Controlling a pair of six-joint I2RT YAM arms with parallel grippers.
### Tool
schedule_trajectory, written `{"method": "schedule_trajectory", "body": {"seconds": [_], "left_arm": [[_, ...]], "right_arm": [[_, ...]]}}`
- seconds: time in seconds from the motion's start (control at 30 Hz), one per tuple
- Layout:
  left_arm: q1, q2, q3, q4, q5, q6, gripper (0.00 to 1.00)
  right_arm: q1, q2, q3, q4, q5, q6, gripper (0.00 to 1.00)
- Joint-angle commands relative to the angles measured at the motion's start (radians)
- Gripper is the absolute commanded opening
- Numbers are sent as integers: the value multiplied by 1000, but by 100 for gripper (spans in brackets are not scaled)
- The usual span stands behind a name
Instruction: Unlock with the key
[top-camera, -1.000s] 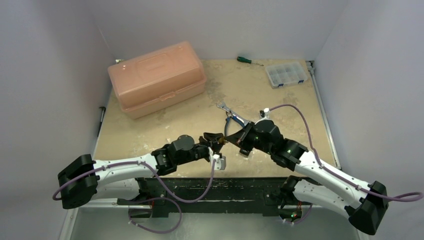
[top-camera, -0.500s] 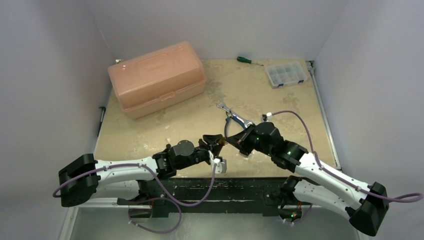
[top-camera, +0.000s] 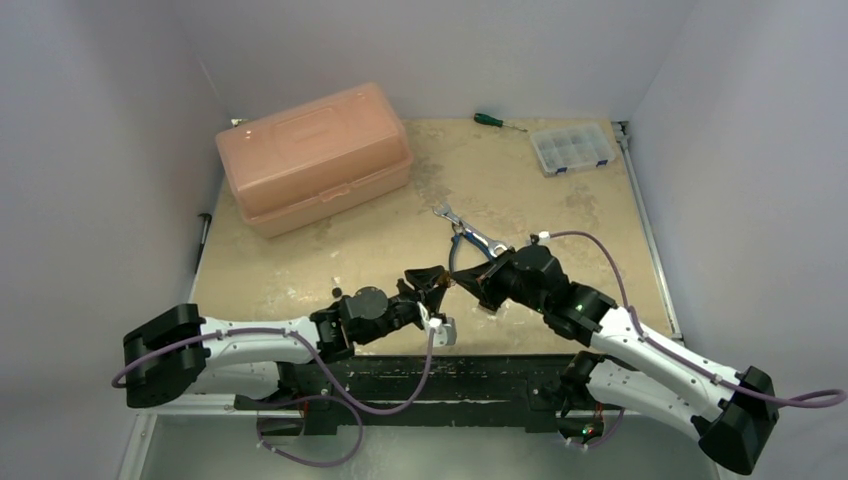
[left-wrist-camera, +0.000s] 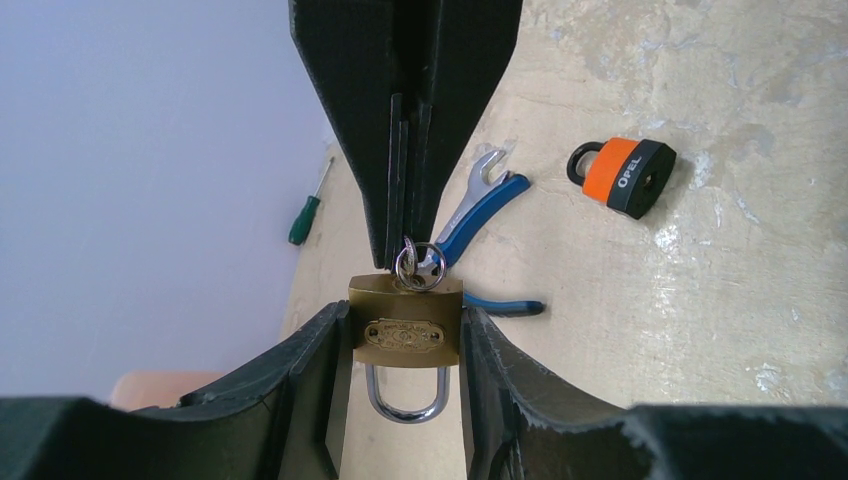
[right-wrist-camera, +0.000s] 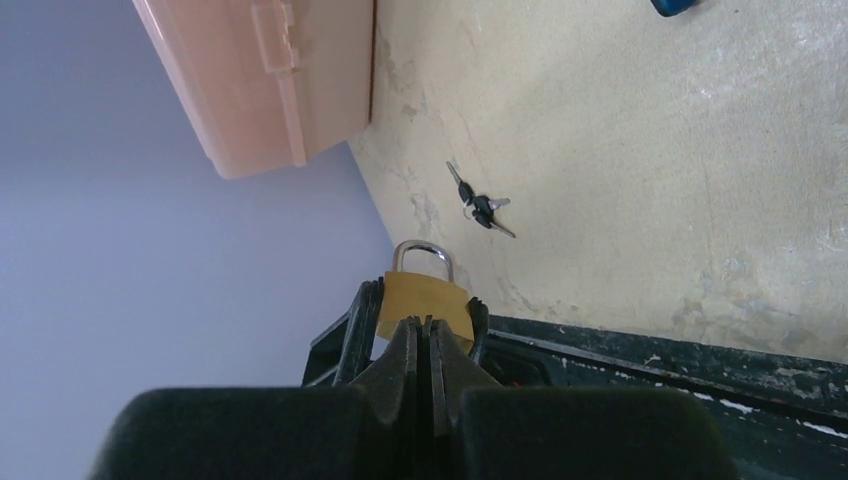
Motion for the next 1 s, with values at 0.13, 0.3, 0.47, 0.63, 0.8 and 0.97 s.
{"method": "schedule_trajectory", "body": {"seconds": [0.13, 0.3, 0.47, 0.63, 0.8, 0.97], "left_arm": [[-43, 24, 13, 410, -124, 58, 0], [-48, 43, 5, 494, -170, 87, 0], [-50, 44, -6, 534, -186, 103, 0], [-55, 60, -30, 652, -240, 141, 0], [-57, 81, -25, 644, -231, 163, 0], [-57, 68, -30, 624, -245, 227, 0]], "right_arm": [[10, 18, -77, 24, -116, 142, 0], [10, 20, -70, 31, -136, 210, 0], [10, 6, -87, 63, -143, 268, 0], [10, -21, -113, 102, -156, 338, 0], [10, -31, -97, 92, -153, 297, 0], [10, -77, -153, 124, -183, 351, 0]]}}
